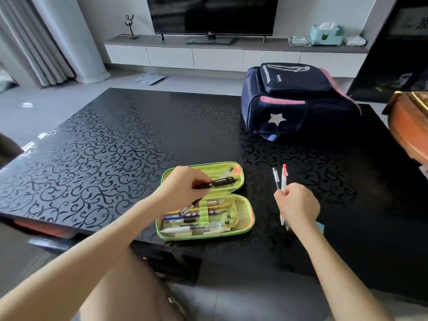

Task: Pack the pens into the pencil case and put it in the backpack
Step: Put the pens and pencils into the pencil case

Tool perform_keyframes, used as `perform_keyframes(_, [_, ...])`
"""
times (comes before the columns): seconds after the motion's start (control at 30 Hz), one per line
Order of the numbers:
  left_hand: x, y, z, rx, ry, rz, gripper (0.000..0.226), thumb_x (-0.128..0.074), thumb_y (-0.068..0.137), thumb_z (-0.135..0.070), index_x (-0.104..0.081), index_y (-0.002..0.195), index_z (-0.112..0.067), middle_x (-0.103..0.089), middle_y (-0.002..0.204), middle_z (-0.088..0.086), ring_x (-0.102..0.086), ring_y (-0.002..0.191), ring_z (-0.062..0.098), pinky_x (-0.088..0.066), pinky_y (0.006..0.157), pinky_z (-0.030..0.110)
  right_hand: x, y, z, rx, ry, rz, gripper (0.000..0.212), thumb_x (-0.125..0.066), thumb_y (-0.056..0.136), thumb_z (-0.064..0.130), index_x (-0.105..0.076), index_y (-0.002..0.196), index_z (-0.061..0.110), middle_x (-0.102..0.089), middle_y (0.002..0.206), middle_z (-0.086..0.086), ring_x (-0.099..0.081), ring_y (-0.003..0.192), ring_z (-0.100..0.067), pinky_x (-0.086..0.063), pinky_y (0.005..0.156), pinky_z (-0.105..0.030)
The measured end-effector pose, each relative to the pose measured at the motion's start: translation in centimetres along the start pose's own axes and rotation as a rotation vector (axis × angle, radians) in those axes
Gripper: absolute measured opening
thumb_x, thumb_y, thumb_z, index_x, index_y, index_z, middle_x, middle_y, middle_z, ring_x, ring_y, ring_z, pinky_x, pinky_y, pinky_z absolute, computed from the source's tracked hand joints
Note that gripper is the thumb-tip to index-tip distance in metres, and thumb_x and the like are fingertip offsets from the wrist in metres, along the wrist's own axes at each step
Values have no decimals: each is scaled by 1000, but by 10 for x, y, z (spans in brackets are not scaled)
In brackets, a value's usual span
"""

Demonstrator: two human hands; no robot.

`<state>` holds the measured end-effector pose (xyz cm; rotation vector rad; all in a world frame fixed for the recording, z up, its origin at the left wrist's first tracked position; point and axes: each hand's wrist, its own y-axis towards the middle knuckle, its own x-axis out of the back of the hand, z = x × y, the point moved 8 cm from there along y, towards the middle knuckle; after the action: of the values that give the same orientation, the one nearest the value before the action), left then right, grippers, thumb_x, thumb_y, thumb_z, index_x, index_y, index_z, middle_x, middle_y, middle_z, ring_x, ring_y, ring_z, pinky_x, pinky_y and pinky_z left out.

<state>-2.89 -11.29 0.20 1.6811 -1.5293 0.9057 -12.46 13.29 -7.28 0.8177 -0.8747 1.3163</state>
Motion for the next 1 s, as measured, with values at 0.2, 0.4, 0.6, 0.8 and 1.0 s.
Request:
perform_keyframes(0.2, [-53,-34,33,-89,188,221,19,-61,85,-16,-69,102,-15,-69,98,1,-62,89,23,-51,76,38,-10,-23,33,111,-43,28,17,-52,87,23,-56,74,13,-58,73,-2,-51,64,-23,-30,50,-27])
perform_keyframes(0.4, [-56,-35,53,-30,154,138,24,-61,87,-26,-67,110,-18,-69,106,0,-61,101,24,-49,87,36,-12,-47,73,317,-46,38,15,-53,90,26,-62,83,16,-60,76,4,-50,66,-15,-30,49,-26])
perform_keyframes(0.6, [-47,-40,64,-19,105,95,37,-61,87,-31,-60,122,-18,-62,119,1,-55,109,18,-38,91,23,-33,-80,148,781,-153,99,17,-53,91,26,-65,86,15,-65,82,2,-52,80,-17,-40,66,-27])
perform_keyframes(0.8, [-18,-59,71,-31,-8,-164,18,-63,86,-18,-72,101,-17,-67,96,-4,-61,87,11,-47,79,22,-79,-99,185,973,-555,325,18,-53,89,8,-60,73,13,-57,78,0,-40,82,-23,-33,94,-38])
perform_keyframes(1.0, [16,-57,143,420,-77,-482,15,-56,87,-21,-65,91,-10,-66,87,5,-59,83,24,-46,72,34,-94,-108,181,997,-523,436,20,-52,93,28,-66,102,16,-63,103,-2,-49,104,-24,-27,107,-44])
